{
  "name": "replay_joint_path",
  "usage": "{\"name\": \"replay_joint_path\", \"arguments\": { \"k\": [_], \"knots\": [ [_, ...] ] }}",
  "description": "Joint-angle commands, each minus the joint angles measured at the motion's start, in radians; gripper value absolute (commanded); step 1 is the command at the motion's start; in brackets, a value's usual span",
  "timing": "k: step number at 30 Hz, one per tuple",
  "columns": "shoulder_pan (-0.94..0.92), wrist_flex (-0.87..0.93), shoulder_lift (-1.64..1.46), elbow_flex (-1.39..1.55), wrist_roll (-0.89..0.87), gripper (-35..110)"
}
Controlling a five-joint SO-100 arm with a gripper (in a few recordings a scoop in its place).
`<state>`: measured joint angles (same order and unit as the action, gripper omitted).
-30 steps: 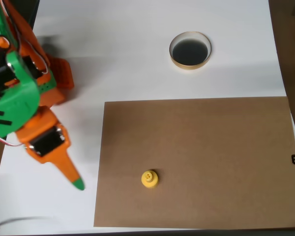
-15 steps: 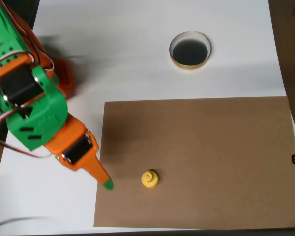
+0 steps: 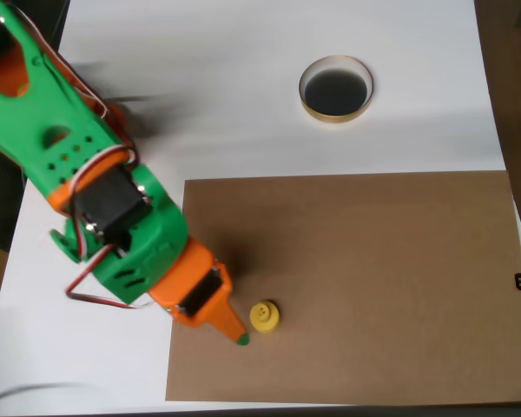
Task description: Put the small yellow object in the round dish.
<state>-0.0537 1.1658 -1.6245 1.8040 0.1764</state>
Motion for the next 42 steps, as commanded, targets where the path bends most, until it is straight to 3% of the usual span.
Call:
{"name": "replay_joint_path", "arguments": {
  "k": [1,42],
  "knots": [
    [0.026,0.014,-0.009,-0.103,-0.003,25],
    [0.144,0.061,0.319,-0.354,-0.087,21]
  ]
}}
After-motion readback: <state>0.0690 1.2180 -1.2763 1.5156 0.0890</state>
